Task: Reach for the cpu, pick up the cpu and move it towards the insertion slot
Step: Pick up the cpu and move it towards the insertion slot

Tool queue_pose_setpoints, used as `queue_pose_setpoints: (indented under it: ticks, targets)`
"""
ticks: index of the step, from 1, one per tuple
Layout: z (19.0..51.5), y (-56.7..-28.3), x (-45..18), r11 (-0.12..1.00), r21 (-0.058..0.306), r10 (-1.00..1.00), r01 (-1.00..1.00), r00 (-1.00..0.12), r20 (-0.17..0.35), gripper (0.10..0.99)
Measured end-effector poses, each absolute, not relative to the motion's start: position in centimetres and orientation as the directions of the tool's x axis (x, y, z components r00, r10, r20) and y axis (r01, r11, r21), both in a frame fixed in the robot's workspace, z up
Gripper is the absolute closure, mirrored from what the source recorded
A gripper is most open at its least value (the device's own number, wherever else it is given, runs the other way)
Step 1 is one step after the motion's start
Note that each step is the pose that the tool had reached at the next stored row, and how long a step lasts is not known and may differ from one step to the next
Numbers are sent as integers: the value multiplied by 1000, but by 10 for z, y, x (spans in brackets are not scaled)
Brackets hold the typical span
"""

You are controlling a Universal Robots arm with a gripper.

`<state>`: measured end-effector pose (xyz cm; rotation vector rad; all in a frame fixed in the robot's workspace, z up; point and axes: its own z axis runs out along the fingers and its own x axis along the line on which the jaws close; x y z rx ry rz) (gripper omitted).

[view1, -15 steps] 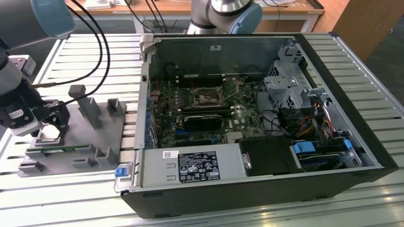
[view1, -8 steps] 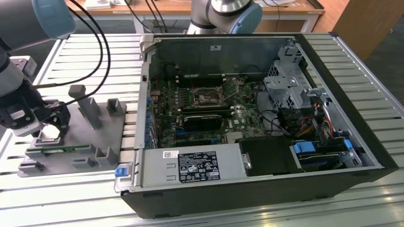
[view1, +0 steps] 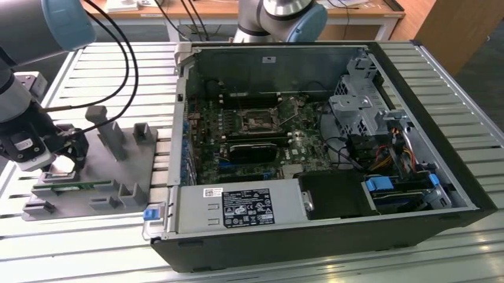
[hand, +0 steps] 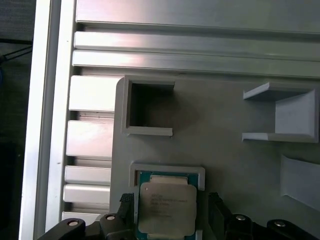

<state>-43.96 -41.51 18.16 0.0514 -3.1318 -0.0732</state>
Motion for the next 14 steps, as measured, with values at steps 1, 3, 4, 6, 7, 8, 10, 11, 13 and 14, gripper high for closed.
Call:
queue_pose_setpoints:
  ticks: [1,3,4,6,7,8,10,11,13,14]
  targets:
    - [181,-415,-440,998,47,-33,-33,-999,8,392]
    - [181,-415,-440,998,47,-33,-33,-999,8,471]
    - [181,-415,-440,998,47,-33,-33,-999,8,471]
    - [181,-415,-440,998,47,-33,-33,-999,8,533]
    - [181,-415,-440,998,47,-33,-33,-999,8,533]
    - [181,-415,-440,998,47,-33,-33,-999,8,533]
    - [181,-415,-440,998,47,-33,-33,-999,8,533]
    - [181,-415,-440,998,47,-33,-33,-999,8,533]
    - [181,-415,-440,998,47,-33,-33,-999,8,533]
    - [181,-415,-440,998,47,-33,-33,-999,8,533]
